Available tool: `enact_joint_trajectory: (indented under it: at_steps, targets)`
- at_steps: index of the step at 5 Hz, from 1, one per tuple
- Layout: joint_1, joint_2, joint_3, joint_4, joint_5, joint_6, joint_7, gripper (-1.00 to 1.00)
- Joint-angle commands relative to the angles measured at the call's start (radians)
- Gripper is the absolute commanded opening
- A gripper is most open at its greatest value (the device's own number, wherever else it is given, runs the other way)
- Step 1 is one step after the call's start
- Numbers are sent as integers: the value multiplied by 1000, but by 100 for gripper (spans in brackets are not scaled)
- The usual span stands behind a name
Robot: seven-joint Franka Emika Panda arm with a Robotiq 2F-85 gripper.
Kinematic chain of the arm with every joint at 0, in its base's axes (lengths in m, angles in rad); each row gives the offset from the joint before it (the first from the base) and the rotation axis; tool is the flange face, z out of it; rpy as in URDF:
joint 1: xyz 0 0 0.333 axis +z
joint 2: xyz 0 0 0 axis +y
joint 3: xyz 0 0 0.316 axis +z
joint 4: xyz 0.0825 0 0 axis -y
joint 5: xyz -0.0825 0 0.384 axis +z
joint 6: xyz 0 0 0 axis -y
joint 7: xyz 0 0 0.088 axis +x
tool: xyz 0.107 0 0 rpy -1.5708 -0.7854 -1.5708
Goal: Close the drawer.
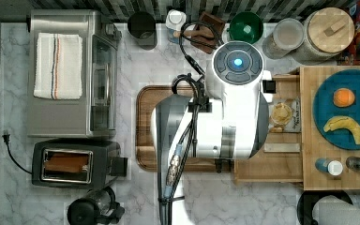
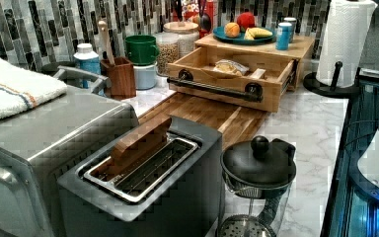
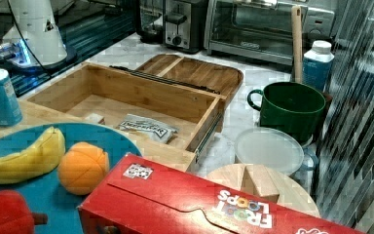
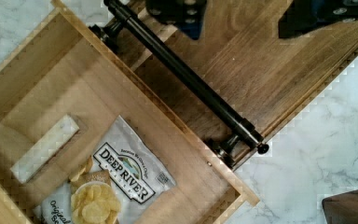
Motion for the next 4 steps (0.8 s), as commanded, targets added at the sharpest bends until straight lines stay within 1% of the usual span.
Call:
enact_joint_trajectory:
  at_steps: [1, 2, 3, 4]
  targets:
    - [-12, 4, 3, 0, -1, 1, -10, -100]
    - [-12, 4, 3, 0, -1, 1, -10, -100]
    - [8, -18, 7, -38, -5, 47, -104, 100]
    - [25, 29, 31, 30, 69, -14, -173, 100]
